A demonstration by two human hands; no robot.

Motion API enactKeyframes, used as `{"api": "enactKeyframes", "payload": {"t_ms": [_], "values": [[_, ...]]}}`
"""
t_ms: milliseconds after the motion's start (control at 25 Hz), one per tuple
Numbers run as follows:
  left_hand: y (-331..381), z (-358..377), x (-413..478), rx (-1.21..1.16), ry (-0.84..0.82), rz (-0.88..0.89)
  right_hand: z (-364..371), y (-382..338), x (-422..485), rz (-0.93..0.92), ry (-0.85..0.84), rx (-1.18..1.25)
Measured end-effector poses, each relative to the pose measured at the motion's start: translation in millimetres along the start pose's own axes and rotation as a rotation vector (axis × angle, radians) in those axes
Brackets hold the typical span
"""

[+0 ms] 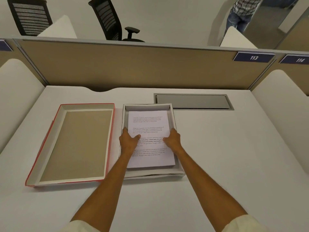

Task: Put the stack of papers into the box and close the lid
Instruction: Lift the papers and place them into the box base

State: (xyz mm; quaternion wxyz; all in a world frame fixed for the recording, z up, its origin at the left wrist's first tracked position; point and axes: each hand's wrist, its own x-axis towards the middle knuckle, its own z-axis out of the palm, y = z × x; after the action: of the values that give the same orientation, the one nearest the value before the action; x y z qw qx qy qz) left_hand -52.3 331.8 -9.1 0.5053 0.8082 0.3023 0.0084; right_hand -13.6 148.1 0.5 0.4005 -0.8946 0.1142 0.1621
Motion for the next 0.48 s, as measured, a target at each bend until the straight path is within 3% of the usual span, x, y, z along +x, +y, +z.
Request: {"api": "enactKeyframes", "payload": {"t_ms": [480], "values": [[-2.0,-0.5,5.7,-0.029,-0.058,-0.034,-4.8,-2.7,10.2,0.163,-0.060,0.190]]}}
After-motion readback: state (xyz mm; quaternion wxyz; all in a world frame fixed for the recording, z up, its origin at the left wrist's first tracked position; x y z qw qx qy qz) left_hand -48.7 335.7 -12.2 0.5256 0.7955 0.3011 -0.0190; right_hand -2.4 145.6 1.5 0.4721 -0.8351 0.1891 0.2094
